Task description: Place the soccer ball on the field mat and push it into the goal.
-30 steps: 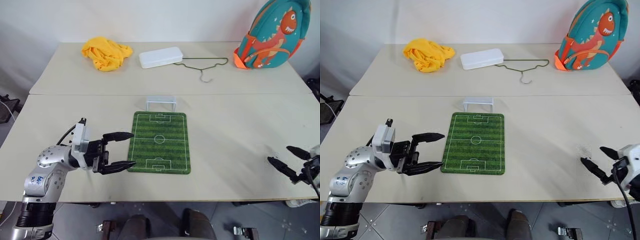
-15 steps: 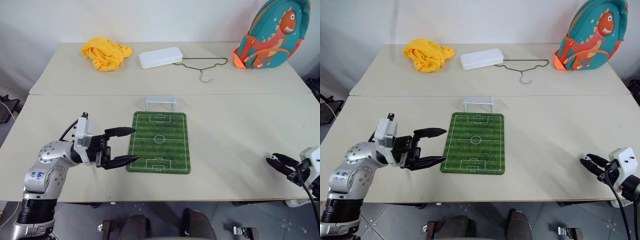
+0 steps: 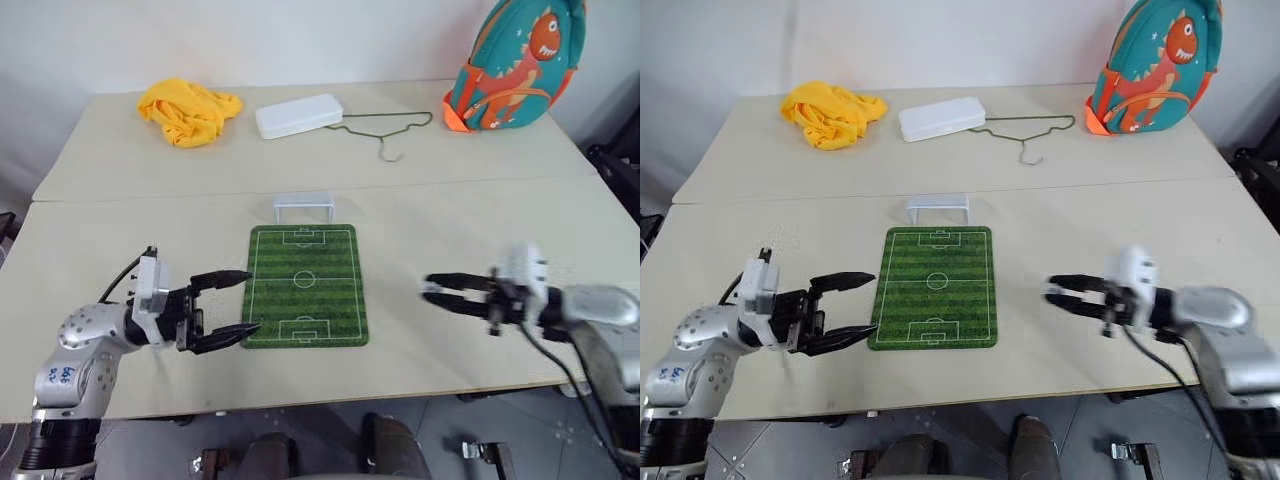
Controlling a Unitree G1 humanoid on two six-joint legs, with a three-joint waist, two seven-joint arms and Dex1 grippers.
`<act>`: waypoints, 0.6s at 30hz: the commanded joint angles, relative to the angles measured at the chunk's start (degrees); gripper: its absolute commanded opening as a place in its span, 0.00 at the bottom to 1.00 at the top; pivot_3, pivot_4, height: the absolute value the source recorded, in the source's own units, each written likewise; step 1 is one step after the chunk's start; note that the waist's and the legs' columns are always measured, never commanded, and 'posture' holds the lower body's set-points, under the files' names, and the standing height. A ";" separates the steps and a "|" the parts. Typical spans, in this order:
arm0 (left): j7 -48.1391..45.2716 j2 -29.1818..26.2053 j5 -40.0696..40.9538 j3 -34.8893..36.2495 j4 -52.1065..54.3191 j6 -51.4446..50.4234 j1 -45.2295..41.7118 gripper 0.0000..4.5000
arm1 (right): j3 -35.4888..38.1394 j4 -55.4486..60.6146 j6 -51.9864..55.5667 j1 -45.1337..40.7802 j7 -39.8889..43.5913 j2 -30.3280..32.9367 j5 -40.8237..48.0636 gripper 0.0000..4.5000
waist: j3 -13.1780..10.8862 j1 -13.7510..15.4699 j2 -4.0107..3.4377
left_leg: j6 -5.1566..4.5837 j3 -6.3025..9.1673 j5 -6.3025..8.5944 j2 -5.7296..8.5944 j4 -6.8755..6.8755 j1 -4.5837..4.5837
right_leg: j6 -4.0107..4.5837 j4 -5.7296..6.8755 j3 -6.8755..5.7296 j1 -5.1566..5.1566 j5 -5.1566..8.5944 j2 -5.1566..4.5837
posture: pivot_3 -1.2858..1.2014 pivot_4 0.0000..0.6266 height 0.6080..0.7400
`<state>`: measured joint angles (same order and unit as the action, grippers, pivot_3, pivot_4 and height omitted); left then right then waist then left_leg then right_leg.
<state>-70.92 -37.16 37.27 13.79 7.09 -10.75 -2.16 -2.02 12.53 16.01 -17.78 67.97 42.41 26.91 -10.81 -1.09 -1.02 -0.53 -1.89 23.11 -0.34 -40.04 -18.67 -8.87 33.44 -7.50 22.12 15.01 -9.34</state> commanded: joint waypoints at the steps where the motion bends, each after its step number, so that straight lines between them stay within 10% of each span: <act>1: -1.21 -0.66 -1.56 3.49 -1.01 4.44 4.70 1.00 | -11.98 0.92 3.37 -6.58 -0.35 -5.81 -5.19 0.19 | 0.04 0.21 0.07 | 0.00 -0.01 0.00 0.00 -0.05 -0.25 | 0.00 0.07 0.03 0.30 0.00 0.00 | 0.52 0.24 1.00; 18: -0.24 -0.23 -3.25 4.62 1.18 9.84 13.45 1.00 | -25.01 -6.94 3.69 -12.94 -3.03 -16.93 -16.32 0.19 | 0.06 0.63 0.11 | -0.03 -0.24 0.02 0.10 -0.09 -0.73 | 0.02 0.07 -0.12 0.64 0.00 0.01 | 0.52 0.24 1.00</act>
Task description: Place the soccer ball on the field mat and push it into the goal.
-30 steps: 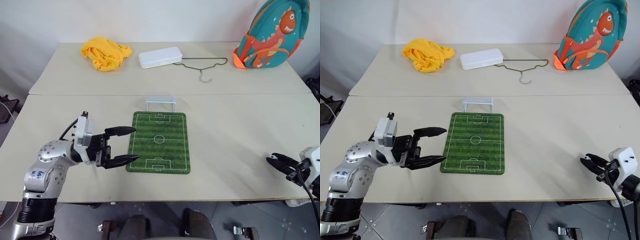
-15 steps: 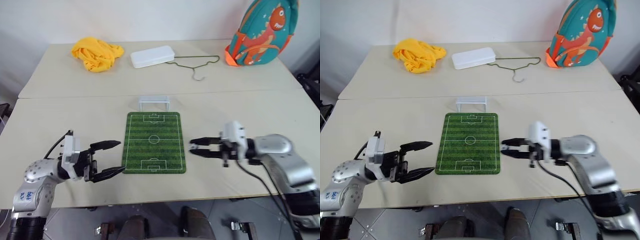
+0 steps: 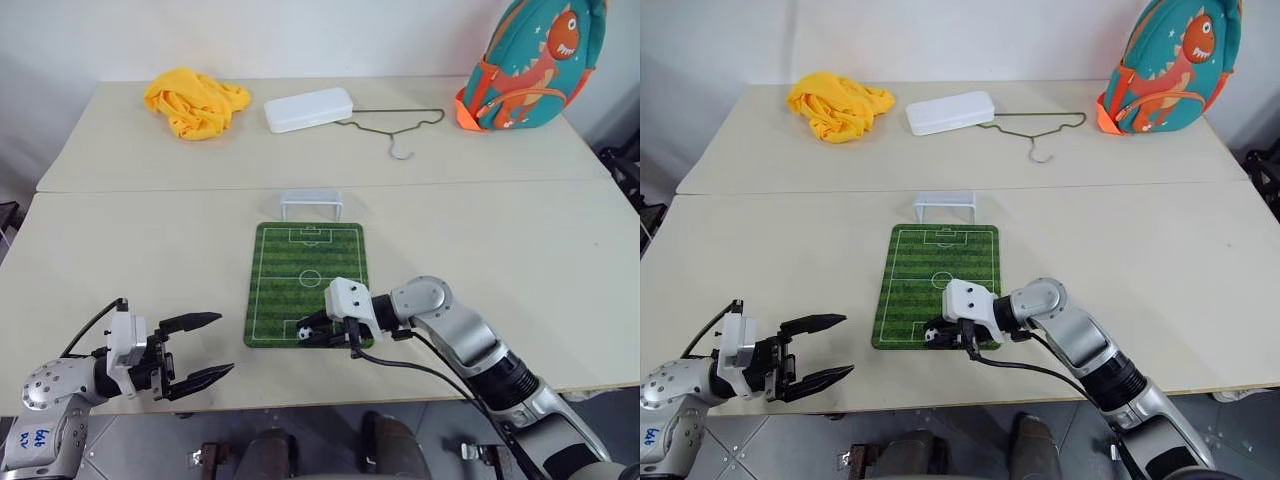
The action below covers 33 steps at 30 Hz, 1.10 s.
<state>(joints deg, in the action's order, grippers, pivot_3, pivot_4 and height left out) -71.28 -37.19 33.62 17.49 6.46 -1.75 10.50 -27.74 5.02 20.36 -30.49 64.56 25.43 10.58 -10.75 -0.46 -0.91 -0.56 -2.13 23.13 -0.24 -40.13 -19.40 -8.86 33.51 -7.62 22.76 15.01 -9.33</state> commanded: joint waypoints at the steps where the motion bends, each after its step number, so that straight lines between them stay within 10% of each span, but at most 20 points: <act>1: 0.14 -0.22 0.43 0.93 1.75 0.89 0.79 1.00 | 0.68 0.45 -0.67 -0.24 0.36 -0.11 -0.06 0.19 | 0.00 0.03 0.00 | 0.00 0.00 0.00 0.00 0.00 0.00 | 0.00 0.00 0.00 0.00 0.00 0.00 | 0.52 0.24 1.00; 14: 0.31 -0.18 0.55 0.77 0.93 1.13 -0.55 1.00 | 2.02 -4.74 -1.21 -1.66 -0.21 -1.83 -0.78 0.19 | 0.00 -0.18 0.00 | 0.00 0.00 0.00 0.00 0.01 0.02 | 0.00 0.01 0.00 0.00 0.00 0.00 | 0.52 0.24 1.00; 23: 0.02 0.15 0.56 0.56 -0.41 1.83 -1.05 1.00 | 1.87 -5.10 -4.54 -1.34 0.27 -2.40 -1.16 0.83 | 0.00 -0.76 0.00 | 0.00 -0.01 0.00 0.00 0.02 0.03 | 0.00 0.02 0.01 0.00 0.00 0.00 | 0.52 0.24 1.00; 33: -0.98 0.41 0.94 0.90 -1.44 2.52 -0.33 1.00 | 7.26 0.64 -7.60 0.99 6.28 -1.90 8.09 0.83 | 0.00 -1.06 0.00 | 0.00 0.00 0.00 0.00 0.05 0.03 | 0.00 0.01 0.00 0.00 0.00 0.00 | 0.52 0.24 1.00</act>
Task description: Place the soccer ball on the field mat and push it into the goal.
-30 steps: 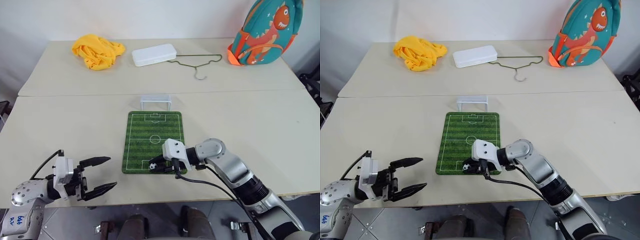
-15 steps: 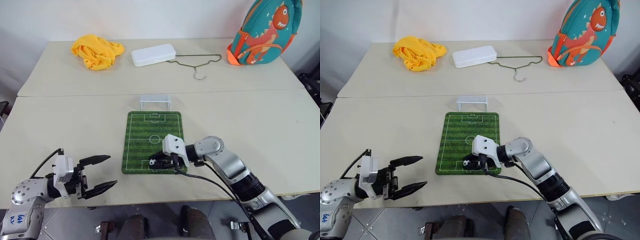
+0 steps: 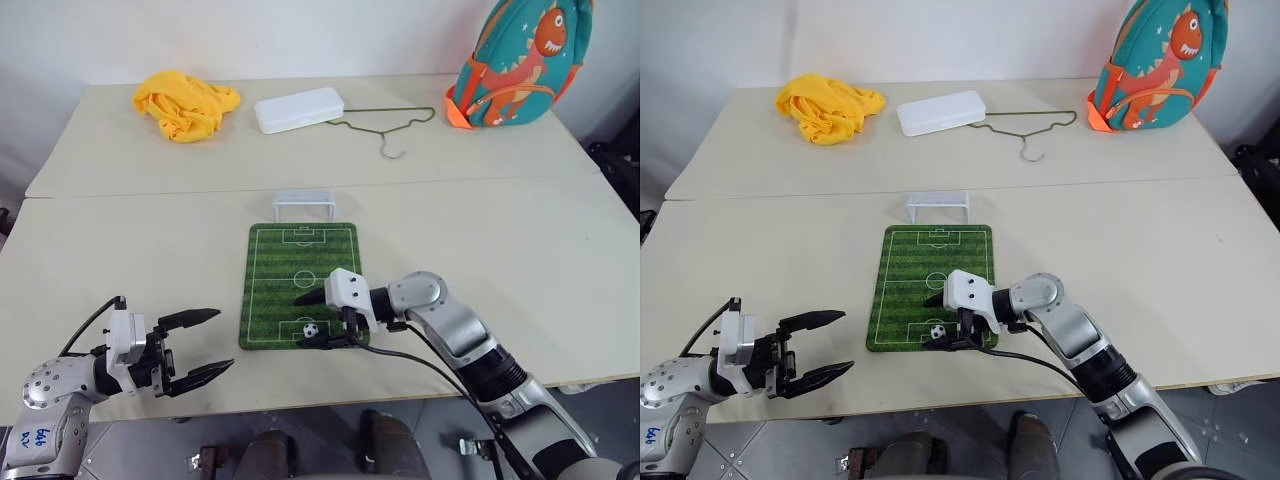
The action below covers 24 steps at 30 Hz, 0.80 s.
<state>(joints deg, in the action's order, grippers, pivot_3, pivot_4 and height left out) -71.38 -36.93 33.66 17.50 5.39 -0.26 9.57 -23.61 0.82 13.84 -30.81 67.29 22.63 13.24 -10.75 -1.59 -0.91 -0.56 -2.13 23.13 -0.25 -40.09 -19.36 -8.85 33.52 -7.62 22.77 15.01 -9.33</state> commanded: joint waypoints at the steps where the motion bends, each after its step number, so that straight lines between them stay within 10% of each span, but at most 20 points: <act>1: -1.03 0.15 0.93 0.90 -0.40 1.10 0.70 1.00 | 3.72 5.52 -1.15 1.71 4.18 1.17 6.31 0.83 | 0.00 0.07 0.00 | 0.00 0.00 0.00 0.00 0.00 -0.01 | 0.00 0.00 0.00 0.00 0.00 0.00 | 0.52 0.24 1.00; 7: -4.17 -0.43 1.73 0.65 -1.87 1.65 -0.36 1.00 | 8.03 10.58 -2.64 5.68 9.05 6.26 10.87 0.83 | 0.00 0.23 0.00 | 0.00 0.00 0.00 0.00 -0.01 0.00 | 0.00 0.00 0.00 -0.01 0.00 0.00 | 0.52 0.24 1.00; 19: -9.09 -2.30 2.88 2.64 -3.32 0.97 1.18 1.00 | 0.95 12.29 -8.46 18.65 3.15 7.71 0.18 0.01 | 0.00 0.02 0.02 | 0.00 -0.09 0.01 -0.01 0.01 0.05 | 0.00 0.00 0.05 0.00 0.00 0.00 | 0.52 0.24 1.00; 24: -8.38 -2.37 3.20 3.55 -2.34 0.34 2.41 1.00 | -0.75 13.37 -6.83 18.88 -0.49 4.87 -0.62 0.01 | 0.00 0.06 0.02 | 0.00 -0.09 0.01 -0.03 -0.04 0.07 | 0.00 0.03 0.08 -0.01 0.00 -0.01 | 0.52 0.24 1.00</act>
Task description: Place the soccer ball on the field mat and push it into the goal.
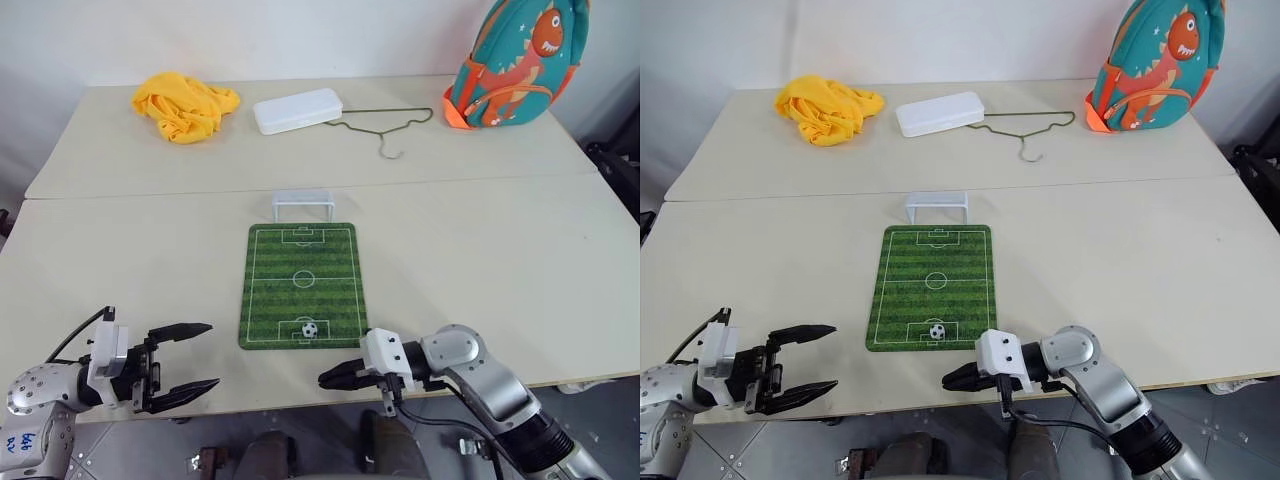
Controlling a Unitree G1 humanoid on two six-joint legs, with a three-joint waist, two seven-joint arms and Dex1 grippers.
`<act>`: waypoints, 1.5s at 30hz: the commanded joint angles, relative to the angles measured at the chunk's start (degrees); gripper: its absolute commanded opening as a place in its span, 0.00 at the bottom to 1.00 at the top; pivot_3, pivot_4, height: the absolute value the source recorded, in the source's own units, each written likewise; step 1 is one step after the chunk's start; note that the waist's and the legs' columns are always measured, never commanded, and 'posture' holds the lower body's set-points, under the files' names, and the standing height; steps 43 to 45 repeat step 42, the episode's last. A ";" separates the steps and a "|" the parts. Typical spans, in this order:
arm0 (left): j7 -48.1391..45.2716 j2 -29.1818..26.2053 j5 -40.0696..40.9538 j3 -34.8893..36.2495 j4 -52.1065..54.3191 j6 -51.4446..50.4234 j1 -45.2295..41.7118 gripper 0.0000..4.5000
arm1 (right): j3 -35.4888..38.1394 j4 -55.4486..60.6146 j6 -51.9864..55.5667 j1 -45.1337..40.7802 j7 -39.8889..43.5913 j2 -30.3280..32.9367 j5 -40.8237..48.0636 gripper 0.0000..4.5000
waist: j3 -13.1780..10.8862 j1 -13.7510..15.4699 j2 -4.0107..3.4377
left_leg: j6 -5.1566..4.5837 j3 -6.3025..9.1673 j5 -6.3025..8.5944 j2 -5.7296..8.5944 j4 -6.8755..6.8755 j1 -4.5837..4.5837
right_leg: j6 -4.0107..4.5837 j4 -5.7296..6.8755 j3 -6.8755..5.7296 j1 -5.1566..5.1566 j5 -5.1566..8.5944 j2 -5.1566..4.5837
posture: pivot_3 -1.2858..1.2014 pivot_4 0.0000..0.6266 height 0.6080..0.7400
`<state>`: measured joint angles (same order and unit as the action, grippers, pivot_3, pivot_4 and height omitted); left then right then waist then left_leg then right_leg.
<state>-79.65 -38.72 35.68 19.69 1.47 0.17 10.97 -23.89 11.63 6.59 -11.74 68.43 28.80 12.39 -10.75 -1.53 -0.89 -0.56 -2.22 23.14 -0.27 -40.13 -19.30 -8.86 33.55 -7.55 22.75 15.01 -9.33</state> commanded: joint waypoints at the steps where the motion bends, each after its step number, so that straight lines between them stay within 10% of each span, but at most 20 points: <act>1: -0.02 -0.51 1.07 1.42 1.74 0.01 1.35 1.00 | -0.42 2.38 0.76 -0.82 -2.62 -2.18 0.13 0.01 | 0.00 -0.01 -0.01 | 0.00 0.01 0.00 -0.01 0.00 0.00 | 0.00 0.00 0.00 0.00 0.00 0.00 | 0.52 0.24 1.00; 23: 10.63 3.53 0.73 2.55 -1.02 0.32 -4.07 1.00 | 12.11 -11.31 -5.63 -16.00 -26.05 -11.40 -6.66 0.01 | 0.00 -0.08 -0.01 | 0.01 0.07 0.00 0.02 0.07 -0.01 | 0.01 0.06 -0.05 0.03 0.01 0.00 | 0.52 0.24 1.00; 34: 16.99 1.77 -6.50 3.14 -5.54 3.58 -7.59 1.00 | 28.07 -1.50 -9.66 4.10 -5.02 5.80 15.70 0.01 | -0.02 0.24 0.01 | -0.04 -0.01 0.02 0.02 0.06 0.02 | -0.02 -0.05 -0.06 -0.07 -0.01 0.00 | 0.52 0.24 1.00; 42: 19.89 1.89 -8.86 4.50 -9.43 9.23 -8.52 1.00 | 41.09 -1.07 -11.77 14.48 -1.87 11.52 19.67 0.53 | -0.01 0.31 0.02 | -0.04 -0.10 0.02 -0.02 0.04 0.09 | -0.02 -0.03 -0.01 -0.09 -0.01 0.00 | 0.52 0.24 1.00; 45: 19.89 1.89 -8.86 4.50 -9.43 9.23 -8.52 1.00 | 41.09 -1.07 -11.77 14.48 -1.87 11.52 19.67 0.53 | -0.01 0.31 0.02 | -0.04 -0.10 0.02 -0.02 0.04 0.09 | -0.02 -0.03 -0.01 -0.09 -0.01 0.00 | 0.52 0.24 1.00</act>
